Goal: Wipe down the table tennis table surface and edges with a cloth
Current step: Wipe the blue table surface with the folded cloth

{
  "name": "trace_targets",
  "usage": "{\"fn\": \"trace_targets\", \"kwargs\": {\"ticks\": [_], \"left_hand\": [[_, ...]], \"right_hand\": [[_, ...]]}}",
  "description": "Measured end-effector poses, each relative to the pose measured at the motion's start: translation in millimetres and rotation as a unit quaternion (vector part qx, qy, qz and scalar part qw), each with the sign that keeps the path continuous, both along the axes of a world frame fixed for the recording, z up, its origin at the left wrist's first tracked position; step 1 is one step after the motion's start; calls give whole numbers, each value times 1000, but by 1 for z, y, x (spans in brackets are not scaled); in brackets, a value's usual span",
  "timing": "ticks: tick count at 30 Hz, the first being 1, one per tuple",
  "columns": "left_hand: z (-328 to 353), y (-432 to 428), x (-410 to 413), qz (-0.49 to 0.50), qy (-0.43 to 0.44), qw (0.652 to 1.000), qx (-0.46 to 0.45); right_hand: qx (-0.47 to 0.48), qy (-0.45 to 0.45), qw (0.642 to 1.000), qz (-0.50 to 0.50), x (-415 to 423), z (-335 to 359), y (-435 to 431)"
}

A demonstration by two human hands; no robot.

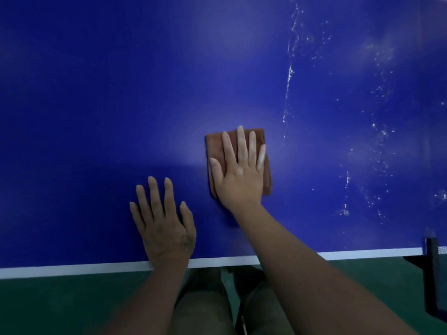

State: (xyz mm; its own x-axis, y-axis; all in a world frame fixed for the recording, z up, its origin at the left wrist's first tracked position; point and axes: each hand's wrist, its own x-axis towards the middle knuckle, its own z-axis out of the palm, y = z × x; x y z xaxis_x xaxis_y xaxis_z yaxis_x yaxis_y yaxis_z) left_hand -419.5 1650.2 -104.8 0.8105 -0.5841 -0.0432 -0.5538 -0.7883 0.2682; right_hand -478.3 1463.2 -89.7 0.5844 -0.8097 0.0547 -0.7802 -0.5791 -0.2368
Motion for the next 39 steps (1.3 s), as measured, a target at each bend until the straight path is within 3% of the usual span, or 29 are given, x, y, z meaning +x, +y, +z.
{"fn": "trace_targets", "kwargs": {"ticks": [5, 12, 17, 22, 28, 35, 39], "left_hand": [[6, 0, 2, 20, 42, 998, -49], [24, -68, 24, -11, 110, 984, -142], [32, -159, 61, -97, 82, 978, -165], [29, -233, 108, -143, 24, 983, -110], [8, -221, 130, -174, -56, 983, -1], [9, -225, 128, -165, -62, 984, 24], [9, -227, 127, -163, -71, 983, 39]], "right_hand": [[1, -19, 999, 40, 16, -1, -61], [65, 85, 980, -170, -96, 13, -163], [50, 130, 978, -154, -98, 17, -142], [14, 75, 995, -60, -14, 8, -103], [6, 26, 1000, -6, 18, -1, -155], [49, 82, 982, -165, -79, 6, -227], [28, 95, 983, -155, -68, 6, -200]]}}
